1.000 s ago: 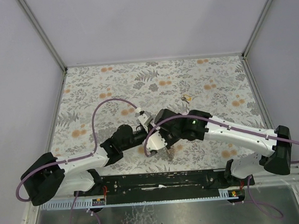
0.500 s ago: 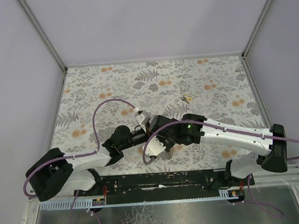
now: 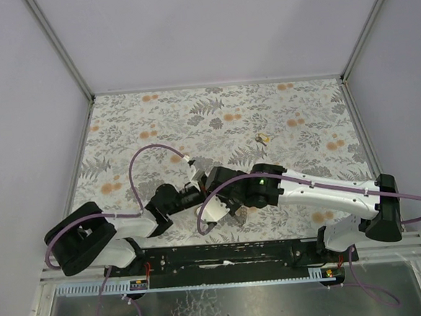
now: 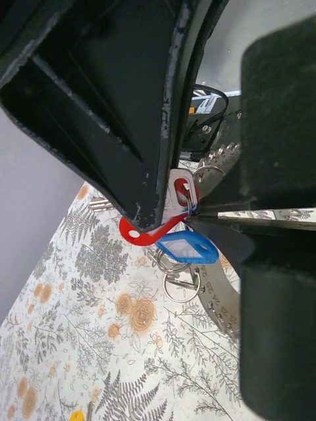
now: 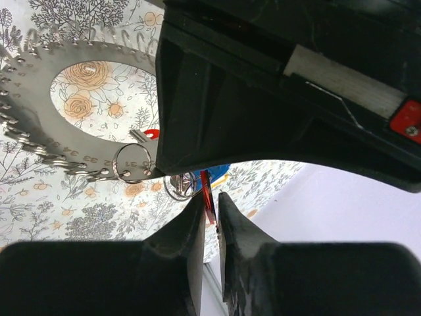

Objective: Remove the keys from the keyring
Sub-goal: Remove the key from the keyring.

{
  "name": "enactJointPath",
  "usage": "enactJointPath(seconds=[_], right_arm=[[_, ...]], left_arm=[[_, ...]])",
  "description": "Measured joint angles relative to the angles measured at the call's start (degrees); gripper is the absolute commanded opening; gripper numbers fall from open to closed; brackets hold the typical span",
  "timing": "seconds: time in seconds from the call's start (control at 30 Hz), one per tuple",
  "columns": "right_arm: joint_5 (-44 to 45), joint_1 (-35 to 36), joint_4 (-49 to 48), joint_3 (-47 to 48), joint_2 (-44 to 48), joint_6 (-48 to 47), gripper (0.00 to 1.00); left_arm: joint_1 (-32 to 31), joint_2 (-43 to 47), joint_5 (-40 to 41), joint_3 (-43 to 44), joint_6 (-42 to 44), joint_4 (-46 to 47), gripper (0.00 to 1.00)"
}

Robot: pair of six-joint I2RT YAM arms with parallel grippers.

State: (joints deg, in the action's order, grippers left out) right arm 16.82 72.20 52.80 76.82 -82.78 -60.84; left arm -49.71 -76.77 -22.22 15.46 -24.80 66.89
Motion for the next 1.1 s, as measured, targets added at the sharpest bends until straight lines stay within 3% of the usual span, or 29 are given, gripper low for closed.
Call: enactJointPath(seconds=[0.3,0.47,0.7,0.83,1.1], right_arm=[[-0.4,0.2,-0.5,1.2,0.0,1.5,0.31],[-0.5,0.2,-0.6,1.7,0.0,1.8,0.48],[-3.0,0.2,-0.7,3.7,0.1,1.7,0.60],[-4.4,0.3,-0.8,5.3,0.1,1.7,0.74],[-10.1,-0.5,2.3,10.3,0.0,5.8,0.78]], left_arm=[[0.0,-2.2,-1.3,-1.7,0.6,7.2,0.00],[0.0,-4.7,-1.3,-2.4,0.6,12.0,0.00],[0.0,-7.8,-1.4,-2.3,0.6,16.6,0.00],[0.0,-8.7,-1.4,-2.3,0.7,17.2,0.00],[0.0,-8.8,-1.4,-2.3,1.6,17.5,0.00]])
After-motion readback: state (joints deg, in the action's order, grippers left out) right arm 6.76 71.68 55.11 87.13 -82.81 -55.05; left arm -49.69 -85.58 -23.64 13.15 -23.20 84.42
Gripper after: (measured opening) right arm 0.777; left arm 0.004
